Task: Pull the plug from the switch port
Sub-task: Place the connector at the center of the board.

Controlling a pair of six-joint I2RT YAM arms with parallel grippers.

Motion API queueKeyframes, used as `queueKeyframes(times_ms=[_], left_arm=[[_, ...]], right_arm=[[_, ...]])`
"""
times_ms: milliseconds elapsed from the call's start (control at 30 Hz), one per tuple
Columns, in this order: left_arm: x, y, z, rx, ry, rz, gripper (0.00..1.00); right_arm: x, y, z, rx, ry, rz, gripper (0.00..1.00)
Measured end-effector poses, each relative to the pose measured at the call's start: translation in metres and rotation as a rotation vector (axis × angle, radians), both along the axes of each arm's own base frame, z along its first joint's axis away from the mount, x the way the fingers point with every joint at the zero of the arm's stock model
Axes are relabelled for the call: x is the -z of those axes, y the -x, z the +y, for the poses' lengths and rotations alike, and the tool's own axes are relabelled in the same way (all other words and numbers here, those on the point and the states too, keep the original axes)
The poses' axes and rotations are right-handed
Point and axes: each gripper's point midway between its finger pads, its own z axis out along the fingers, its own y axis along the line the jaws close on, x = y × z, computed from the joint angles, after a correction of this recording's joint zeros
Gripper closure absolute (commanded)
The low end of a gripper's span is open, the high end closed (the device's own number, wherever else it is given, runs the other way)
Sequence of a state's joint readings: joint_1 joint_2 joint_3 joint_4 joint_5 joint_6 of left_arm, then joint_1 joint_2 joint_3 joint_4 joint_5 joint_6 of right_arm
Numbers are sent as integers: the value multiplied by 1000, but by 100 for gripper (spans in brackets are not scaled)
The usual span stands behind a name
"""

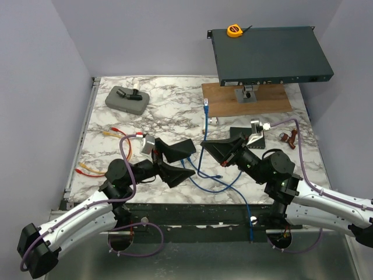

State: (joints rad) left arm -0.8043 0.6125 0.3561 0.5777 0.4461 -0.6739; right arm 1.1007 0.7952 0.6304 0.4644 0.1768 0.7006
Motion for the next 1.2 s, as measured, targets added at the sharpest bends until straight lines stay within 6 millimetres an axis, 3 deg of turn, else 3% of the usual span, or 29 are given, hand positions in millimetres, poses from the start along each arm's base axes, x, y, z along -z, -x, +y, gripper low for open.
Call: queueKeyframes(times_ms=[167,300,500,700,733,767,800,900,933,1100,1200], left_arm=[[-7,4,-13,44,-30,-49,30],[0,2,-22,56,-73,-48,39],[10,2,-28,67,-110,-42,65],[13,5,-31,80,-118,-44,99],[13,5,-31,82,-117,-43,100],[12,7,-32,89,-117,-42,100],[12,8,-32,92,-115,-44,100],[12,10,-32,99,-114,-41,100],[12,9,-32,98,-114,-40,100],[7,1,-22,13,-135,1,100],[-14,-18,-1,-152,-183,53,100]], right_arm=[[2,0,3,-9,6,7,99],[4,0,4,-10,10,9,99],[4,0,4,-10,10,9,99],[8,0,4,-9,26,17,99],[9,0,4,-9,29,18,99],[9,-1,4,-9,31,18,96],[9,-1,4,-8,35,17,84],[10,0,4,-11,46,15,37],[10,1,3,-8,62,3,30],[-6,-2,-9,37,111,0,17],[-22,-5,-29,100,125,-9,16]])
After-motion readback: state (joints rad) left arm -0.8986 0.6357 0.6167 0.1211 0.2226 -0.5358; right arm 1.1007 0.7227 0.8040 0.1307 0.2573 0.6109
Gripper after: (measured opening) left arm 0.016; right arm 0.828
